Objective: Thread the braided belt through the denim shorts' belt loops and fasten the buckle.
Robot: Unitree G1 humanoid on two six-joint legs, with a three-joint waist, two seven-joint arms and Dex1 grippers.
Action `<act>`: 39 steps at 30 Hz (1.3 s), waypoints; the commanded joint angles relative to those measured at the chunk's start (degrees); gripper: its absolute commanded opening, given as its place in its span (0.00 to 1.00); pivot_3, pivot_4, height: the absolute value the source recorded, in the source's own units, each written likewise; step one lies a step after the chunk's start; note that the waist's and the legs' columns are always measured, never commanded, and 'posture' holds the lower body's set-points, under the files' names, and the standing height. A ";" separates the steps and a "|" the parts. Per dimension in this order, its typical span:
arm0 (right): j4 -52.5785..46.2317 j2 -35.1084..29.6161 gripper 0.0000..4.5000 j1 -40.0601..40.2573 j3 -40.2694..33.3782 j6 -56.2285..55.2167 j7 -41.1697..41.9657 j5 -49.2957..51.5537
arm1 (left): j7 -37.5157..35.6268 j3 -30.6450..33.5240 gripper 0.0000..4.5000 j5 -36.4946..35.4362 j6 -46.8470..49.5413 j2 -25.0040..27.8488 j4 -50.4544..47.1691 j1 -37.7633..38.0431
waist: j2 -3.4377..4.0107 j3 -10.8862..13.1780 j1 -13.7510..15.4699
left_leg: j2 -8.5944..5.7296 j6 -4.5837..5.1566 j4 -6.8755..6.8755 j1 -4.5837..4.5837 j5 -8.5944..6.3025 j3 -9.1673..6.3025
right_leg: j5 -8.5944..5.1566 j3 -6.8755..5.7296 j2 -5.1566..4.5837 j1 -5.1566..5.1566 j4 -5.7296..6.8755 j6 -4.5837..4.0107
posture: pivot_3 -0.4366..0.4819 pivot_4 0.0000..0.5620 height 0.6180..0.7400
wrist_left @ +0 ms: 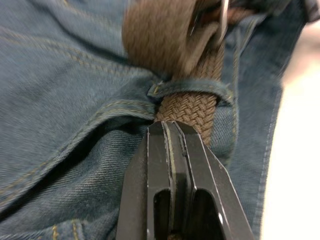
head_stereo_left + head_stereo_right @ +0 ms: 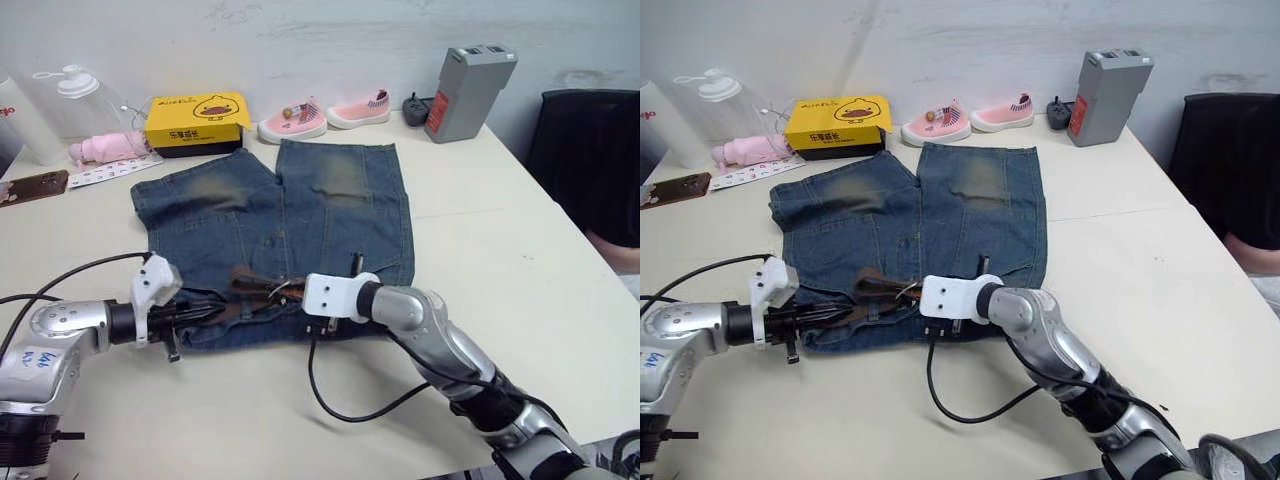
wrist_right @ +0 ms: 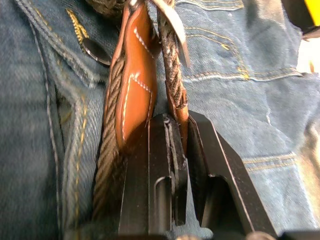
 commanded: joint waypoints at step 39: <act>-9.00 -20.14 0.01 22.53 -23.18 -3.56 -7.02 -4.43 | -0.60 -5.69 0.00 9.37 -15.64 2.59 7.84 6.88 | 0.53 -0.36 1.89 | -0.20 0.54 0.11 0.04 -0.26 0.59 | -0.08 0.02 -0.54 0.37 -0.13 -0.11 | 0.48 0.27 0.15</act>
